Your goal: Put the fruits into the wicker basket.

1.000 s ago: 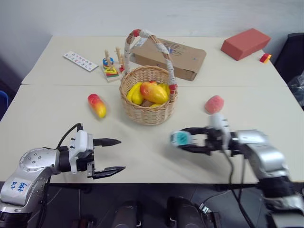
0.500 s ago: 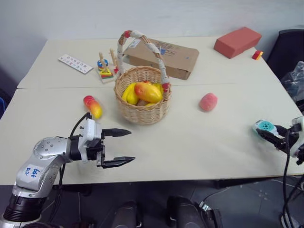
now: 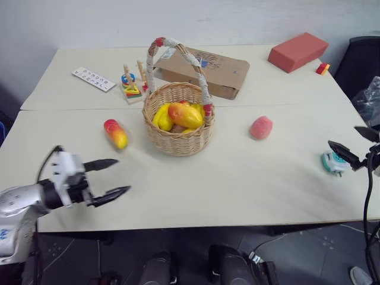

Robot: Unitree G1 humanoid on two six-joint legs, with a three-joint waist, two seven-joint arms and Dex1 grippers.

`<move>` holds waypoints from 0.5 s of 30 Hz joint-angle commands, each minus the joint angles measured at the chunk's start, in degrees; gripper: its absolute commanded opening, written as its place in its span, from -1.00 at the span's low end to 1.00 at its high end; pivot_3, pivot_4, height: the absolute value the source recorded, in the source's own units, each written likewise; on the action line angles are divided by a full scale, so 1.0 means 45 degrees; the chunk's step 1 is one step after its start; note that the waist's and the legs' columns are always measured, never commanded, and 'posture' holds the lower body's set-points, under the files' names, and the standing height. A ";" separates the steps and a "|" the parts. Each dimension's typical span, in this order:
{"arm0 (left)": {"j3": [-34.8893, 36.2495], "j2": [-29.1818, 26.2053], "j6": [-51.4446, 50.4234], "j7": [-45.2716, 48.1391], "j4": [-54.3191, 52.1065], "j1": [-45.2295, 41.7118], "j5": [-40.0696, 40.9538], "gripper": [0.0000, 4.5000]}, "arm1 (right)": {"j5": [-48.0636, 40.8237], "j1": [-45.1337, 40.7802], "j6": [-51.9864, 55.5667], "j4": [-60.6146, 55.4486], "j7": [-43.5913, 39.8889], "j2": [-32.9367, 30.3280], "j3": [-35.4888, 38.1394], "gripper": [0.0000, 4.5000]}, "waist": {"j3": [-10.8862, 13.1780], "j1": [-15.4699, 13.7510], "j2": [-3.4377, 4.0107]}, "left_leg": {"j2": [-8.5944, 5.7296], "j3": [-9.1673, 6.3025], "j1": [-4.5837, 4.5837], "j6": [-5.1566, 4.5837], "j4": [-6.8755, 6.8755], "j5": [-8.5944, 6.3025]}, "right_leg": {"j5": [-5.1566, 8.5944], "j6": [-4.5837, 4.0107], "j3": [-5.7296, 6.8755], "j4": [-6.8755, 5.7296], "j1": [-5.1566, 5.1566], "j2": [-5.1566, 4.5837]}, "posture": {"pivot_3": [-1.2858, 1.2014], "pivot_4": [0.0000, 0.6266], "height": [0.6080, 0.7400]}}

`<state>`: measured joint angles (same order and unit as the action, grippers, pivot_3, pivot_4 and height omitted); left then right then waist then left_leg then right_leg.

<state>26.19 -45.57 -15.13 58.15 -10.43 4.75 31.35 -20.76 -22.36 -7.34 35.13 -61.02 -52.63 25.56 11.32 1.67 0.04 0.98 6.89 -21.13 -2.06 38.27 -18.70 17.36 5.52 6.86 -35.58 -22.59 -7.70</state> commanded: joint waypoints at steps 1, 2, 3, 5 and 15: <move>0.2315 0.0510 0.1130 -0.1231 0.1122 0.1096 -0.0593 1.00 | -0.1737 0.0780 -0.0077 -0.3528 -0.1235 0.0808 0.0008 0.98 | 0.0000 0.0070 0.0000 | 0.0007 0.0001 0.0003 0.0005 -0.0027 -0.0001 | 0.0000 -0.0001 -0.0003 0.0006 -0.0006 0.0000 | 0.03 -0.52 1.00; 0.2854 0.0652 0.1842 -0.1579 0.1690 0.1358 -0.0963 1.00 | -0.2254 0.1125 0.0242 -0.4717 -0.1046 0.1293 -0.0049 0.98 | 0.0000 0.0066 0.0000 | 0.0028 0.0004 0.0022 0.0025 -0.0038 -0.0012 | 0.0004 -0.0007 0.0002 0.0008 0.0001 0.0019 | 0.03 -0.52 1.00; 0.3266 0.0749 0.2337 -0.1786 0.2130 0.1539 -0.1162 1.00 | -0.2429 0.1413 0.0213 -0.5595 -0.0807 0.1694 -0.0108 0.98 | 0.0000 0.0054 -0.0001 | 0.0038 0.0003 0.0014 0.0031 -0.0042 -0.0013 | 0.0006 -0.0011 0.0011 0.0007 -0.0006 0.0032 | 0.03 -0.52 1.00; 0.4316 0.0863 0.2728 -0.2402 0.2931 0.2088 -0.1369 1.00 | -0.2851 0.2499 0.0548 -0.7696 -0.1066 0.2260 -0.0674 0.98 | 0.0000 -0.0029 -0.0001 | 0.0046 0.0000 0.0009 0.0043 -0.0041 -0.0018 | 0.0007 -0.0012 0.0019 0.0002 -0.0011 0.0041 | 0.03 -0.52 1.00; 0.6487 0.1826 -0.1813 -0.6129 0.0921 0.4530 -0.0571 1.00 | -0.2427 0.4615 -0.0542 -1.2615 -0.0439 0.5290 -0.4135 0.98 | -0.0043 -0.0295 -0.0098 | -0.0039 -0.0016 -0.0001 0.0015 -0.0013 -0.0128 | -0.0002 0.0003 0.0004 0.0013 -0.0003 -0.0083 | 0.03 -0.52 1.00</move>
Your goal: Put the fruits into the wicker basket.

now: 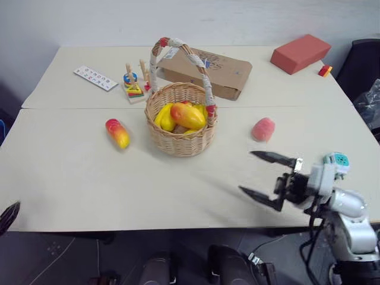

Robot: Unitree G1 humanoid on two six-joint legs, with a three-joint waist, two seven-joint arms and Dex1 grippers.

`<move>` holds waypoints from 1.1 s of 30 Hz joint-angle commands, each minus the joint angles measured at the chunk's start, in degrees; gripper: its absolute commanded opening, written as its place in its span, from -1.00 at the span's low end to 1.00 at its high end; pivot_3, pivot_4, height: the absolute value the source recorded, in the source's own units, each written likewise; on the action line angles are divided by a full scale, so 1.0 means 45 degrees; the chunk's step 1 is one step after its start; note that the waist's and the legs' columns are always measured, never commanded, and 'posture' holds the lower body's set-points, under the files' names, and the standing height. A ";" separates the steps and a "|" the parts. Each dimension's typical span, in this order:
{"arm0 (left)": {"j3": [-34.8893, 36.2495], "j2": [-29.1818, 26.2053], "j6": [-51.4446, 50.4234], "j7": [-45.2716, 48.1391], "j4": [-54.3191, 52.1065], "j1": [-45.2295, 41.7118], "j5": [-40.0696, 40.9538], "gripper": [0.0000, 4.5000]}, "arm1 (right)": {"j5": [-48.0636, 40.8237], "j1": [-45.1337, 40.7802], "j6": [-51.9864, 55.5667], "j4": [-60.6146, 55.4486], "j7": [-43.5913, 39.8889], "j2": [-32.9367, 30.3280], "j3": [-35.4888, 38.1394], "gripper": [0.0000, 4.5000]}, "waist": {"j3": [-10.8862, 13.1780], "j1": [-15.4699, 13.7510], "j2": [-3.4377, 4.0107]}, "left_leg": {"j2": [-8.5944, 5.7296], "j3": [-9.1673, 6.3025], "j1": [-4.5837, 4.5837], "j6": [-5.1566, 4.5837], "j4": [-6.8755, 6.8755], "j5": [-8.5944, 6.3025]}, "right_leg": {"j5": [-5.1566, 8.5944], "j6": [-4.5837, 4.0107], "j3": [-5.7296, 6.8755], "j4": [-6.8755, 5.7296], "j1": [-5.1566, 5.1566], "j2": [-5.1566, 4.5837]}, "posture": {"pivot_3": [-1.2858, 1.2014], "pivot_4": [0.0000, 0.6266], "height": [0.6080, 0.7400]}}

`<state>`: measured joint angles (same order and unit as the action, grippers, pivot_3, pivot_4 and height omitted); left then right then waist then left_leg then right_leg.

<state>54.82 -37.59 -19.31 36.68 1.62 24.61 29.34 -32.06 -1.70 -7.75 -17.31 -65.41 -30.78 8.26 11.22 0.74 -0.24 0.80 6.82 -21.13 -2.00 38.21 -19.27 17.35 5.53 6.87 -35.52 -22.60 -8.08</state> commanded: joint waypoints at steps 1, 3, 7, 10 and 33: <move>0.0084 0.0053 -0.1783 -0.1989 -0.2500 -0.0147 0.0223 1.00 | 0.0214 -0.0004 -0.0479 -0.1053 0.0730 0.0633 -0.0534 0.98 | -0.0054 -0.0156 -0.0093 | -0.0005 0.0000 -0.0001 -0.0002 0.0003 0.0001 | -0.0002 0.0002 -0.0002 0.0003 -0.0001 -0.0007 | 0.03 -0.52 1.00; -0.0052 -0.0172 -0.3849 -0.3128 -0.3755 -0.0966 0.1191 1.00 | 0.0450 -0.0171 -0.0599 -0.0931 0.0884 0.0893 -0.0877 0.98 | -0.0077 -0.0206 -0.0131 | -0.0003 -0.0027 0.0002 0.0013 0.0000 0.0008 | -0.0001 0.0000 0.0004 0.0002 0.0006 -0.0005 | 0.03 -0.52 1.00; -0.2039 -0.1926 -0.8608 -0.4780 -0.5212 -0.4098 0.2654 1.00 | 0.0742 -0.1256 -0.1118 -0.0063 0.0872 0.1315 -0.1313 0.98 | -0.0101 -0.0418 -0.0171 | -0.0004 -0.0051 0.0001 0.0050 0.0002 0.0038 | -0.0005 -0.0013 0.0001 -0.0005 0.0009 -0.0001 | 0.03 -0.52 1.00; -0.3847 -0.2033 -1.0731 -0.6018 -0.4474 -0.8100 0.3207 1.00 | 0.0888 -0.2156 -0.1550 0.0739 0.0717 0.1475 -0.1417 0.98 | -0.0096 -0.0417 -0.0158 | -0.0014 -0.0051 0.0011 0.0055 -0.0002 0.0048 | -0.0011 -0.0018 0.0000 -0.0035 0.0007 0.0004 | 0.03 -0.52 1.00; -0.8132 0.2899 -0.7762 -0.6802 0.4707 -1.5891 -0.0592 0.76 | 0.1671 -0.2382 -0.2624 0.1935 0.1298 0.2017 -0.2327 1.00 | -0.0095 -0.0147 -0.0190 | 0.0024 -0.0028 -0.0021 0.0008 0.0090 0.0125 | -0.0012 -0.0015 0.0035 -0.0102 0.0013 0.0113 | 0.03 -0.52 1.00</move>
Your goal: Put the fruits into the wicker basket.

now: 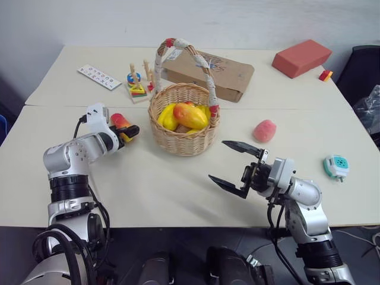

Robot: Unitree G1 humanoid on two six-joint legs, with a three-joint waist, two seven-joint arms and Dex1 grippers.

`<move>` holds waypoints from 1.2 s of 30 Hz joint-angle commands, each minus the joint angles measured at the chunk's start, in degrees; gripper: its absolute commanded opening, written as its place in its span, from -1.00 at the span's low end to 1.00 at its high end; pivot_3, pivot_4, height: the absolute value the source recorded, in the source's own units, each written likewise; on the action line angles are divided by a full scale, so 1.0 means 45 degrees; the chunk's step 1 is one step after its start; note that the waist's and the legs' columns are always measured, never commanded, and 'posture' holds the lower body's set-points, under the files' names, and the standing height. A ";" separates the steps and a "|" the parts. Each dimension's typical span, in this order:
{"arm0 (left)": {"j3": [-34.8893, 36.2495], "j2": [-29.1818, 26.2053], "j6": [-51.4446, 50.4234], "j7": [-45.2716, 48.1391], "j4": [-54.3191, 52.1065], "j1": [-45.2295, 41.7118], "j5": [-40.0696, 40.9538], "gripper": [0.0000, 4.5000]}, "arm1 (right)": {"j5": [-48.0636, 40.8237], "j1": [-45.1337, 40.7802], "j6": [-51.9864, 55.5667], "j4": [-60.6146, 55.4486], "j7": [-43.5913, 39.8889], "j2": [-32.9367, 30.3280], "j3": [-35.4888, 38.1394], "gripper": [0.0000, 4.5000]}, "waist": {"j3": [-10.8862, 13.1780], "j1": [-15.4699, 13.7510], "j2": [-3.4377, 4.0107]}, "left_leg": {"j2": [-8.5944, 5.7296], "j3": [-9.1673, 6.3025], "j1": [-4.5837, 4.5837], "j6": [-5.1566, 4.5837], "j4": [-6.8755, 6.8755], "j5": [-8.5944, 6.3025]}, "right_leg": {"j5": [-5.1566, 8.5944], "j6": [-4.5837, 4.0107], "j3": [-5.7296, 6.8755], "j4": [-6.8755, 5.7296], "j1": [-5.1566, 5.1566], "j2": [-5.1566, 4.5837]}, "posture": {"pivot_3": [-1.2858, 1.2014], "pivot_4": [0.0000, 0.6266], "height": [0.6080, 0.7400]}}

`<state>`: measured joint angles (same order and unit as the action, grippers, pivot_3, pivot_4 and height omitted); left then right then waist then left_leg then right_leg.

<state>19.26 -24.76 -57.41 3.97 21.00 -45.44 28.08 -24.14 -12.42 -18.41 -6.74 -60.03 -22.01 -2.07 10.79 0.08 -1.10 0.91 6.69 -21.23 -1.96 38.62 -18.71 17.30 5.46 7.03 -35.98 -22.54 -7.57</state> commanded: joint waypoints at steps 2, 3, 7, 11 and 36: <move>-0.0233 0.0030 0.1028 0.0584 0.0688 -0.0385 -0.0471 0.49 | -0.0083 -0.0052 -0.0294 -0.0326 0.0104 0.0065 -0.0028 1.00 | 0.0000 0.0000 0.0000 | 0.0001 0.0000 -0.0001 0.0001 -0.0002 0.0000 | 0.0000 0.0000 0.0001 0.0000 -0.0002 0.0001 | 0.03 -0.52 1.00; -0.0207 -0.0023 0.1086 0.0665 0.0733 -0.0352 -0.0510 0.35 | -0.0068 -0.0058 -0.0334 -0.0287 0.0107 0.0049 -0.0005 1.00 | 0.0000 0.0001 0.0000 | 0.0000 0.0000 -0.0002 0.0001 -0.0003 0.0000 | 0.0000 0.0000 0.0001 0.0002 -0.0002 0.0001 | 0.03 -0.52 1.00; 0.0036 -0.0512 0.2306 0.2358 -0.0680 0.0520 -0.0099 -0.03 | 0.0030 0.0134 -0.0444 -0.0288 0.0164 -0.0118 0.0175 1.00 | 0.0000 0.0032 0.0000 | 0.0000 -0.0001 -0.0006 0.0000 -0.0006 0.0000 | 0.0000 0.0000 0.0003 0.0006 -0.0003 -0.0001 | 0.03 -0.52 1.00; 0.0291 -0.2279 0.5435 0.7762 -0.3803 0.3054 0.0835 -0.04 | 0.0145 0.0519 -0.0452 -0.0511 0.0624 -0.0369 0.0667 1.00 | 0.0001 0.0292 0.0000 | 0.0010 0.0011 -0.0006 0.0012 -0.0050 -0.0006 | 0.0001 -0.0003 -0.0010 0.0015 -0.0028 0.0001 | 0.03 -0.52 1.00; -0.2691 -0.2528 0.3247 0.8961 -0.3459 -0.0094 0.0199 0.99 | 0.0142 0.3126 0.0414 -0.2256 0.3518 -0.0965 0.2544 1.00 | 0.0020 0.0000 0.0029 | -0.0023 -0.0002 -0.0015 -0.0021 -0.0054 0.0027 | -0.0006 0.0011 -0.0042 0.0032 -0.0012 0.0007 | 0.03 -0.52 1.00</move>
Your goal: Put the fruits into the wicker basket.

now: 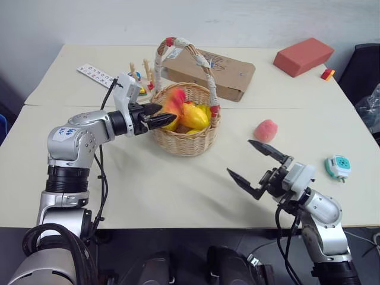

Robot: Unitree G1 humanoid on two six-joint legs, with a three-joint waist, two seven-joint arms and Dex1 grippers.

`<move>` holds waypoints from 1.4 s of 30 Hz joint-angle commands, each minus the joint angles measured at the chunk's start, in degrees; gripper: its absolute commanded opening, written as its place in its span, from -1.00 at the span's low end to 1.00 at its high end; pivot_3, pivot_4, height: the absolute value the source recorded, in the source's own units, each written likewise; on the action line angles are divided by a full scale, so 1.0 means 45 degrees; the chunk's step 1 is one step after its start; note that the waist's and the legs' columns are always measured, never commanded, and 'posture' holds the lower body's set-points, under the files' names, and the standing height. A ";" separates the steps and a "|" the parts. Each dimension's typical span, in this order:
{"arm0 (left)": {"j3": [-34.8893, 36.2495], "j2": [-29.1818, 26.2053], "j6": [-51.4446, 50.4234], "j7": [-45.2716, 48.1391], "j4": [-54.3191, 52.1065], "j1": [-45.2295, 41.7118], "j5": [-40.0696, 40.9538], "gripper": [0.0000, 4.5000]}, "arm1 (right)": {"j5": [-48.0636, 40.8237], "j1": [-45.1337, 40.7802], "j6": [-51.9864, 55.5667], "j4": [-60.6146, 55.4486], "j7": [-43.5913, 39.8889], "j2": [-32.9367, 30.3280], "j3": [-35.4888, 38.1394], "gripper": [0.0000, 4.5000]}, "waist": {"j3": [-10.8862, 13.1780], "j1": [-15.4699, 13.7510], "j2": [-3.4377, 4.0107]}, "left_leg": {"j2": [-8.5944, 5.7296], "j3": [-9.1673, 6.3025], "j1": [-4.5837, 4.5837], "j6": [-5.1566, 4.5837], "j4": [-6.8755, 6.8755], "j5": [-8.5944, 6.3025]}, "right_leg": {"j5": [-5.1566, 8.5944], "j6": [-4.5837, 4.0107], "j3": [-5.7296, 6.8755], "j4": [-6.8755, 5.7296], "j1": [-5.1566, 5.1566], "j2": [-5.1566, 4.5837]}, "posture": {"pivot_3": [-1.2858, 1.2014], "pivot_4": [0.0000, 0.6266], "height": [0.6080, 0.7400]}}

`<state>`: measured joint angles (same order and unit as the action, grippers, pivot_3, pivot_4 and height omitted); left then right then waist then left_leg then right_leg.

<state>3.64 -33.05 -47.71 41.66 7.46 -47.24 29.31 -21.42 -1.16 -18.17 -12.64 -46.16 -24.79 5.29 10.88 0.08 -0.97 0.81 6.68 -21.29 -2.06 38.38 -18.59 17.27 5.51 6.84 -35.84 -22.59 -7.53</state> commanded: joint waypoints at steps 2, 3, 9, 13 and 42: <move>0.1394 -0.1178 0.2263 0.1241 -0.0477 0.0865 -0.0020 0.99 | -0.0880 0.1566 0.0681 -0.1404 0.0487 -0.0792 0.1857 1.00 | 0.0001 -0.0001 0.0002 | 0.0009 -0.0002 0.0009 0.0008 -0.0005 0.0004 | 0.0001 0.0000 -0.0006 -0.0002 0.0002 -0.0005 | 0.03 -0.52 1.00; 0.1705 -0.1320 0.2916 0.1457 -0.0429 0.1139 -0.0015 0.99 | -0.0956 0.2005 0.0738 -0.1506 0.0426 -0.0986 0.2195 1.00 | 0.0001 -0.0005 0.0002 | 0.0014 -0.0002 0.0010 0.0012 -0.0011 0.0006 | 0.0002 -0.0002 -0.0006 -0.0002 0.0000 -0.0006 | 0.03 -0.52 1.00; 0.3113 -0.3129 0.7561 0.4509 -0.0337 0.4050 -0.0609 0.99 | -0.1791 0.5162 0.0802 -0.1069 0.0379 -0.0886 0.4408 1.00 | 0.0001 0.0006 0.0009 | 0.0020 0.0006 0.0027 0.0021 -0.0040 0.0003 | 0.0005 -0.0009 -0.0008 0.0017 0.0001 -0.0006 | 0.03 -0.52 1.00; 0.3844 -0.4927 0.7815 0.6292 -0.0304 0.6876 -0.0669 0.99 | -0.1703 0.6898 0.0072 0.0181 0.0178 -0.0273 0.5298 1.00 | 0.0005 0.0019 0.0016 | 0.0030 0.0005 0.0030 0.0030 -0.0074 -0.0012 | 0.0012 -0.0021 -0.0006 0.0053 -0.0002 -0.0005 | 0.03 -0.52 1.00; 0.4755 -0.4713 0.3528 0.4498 -0.6714 0.7324 0.4334 0.99 | 0.2080 -1.3394 0.8355 1.4846 -0.2138 -0.2950 -0.2161 1.00 | 0.0106 0.0358 0.0188 | -0.0010 0.0023 -0.0080 -0.0020 -0.0030 0.0000 | 0.0000 -0.0030 -0.0003 -0.0011 -0.0105 -0.0012 | 0.03 -0.52 1.00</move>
<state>22.87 -54.40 -32.68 62.28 -20.45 -14.84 48.84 -13.90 -60.19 21.72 50.97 -55.09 -38.06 -4.22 11.36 1.69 -0.12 0.75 6.80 -21.66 -2.17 38.28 -18.61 17.26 5.39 6.83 -35.88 -23.06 -7.57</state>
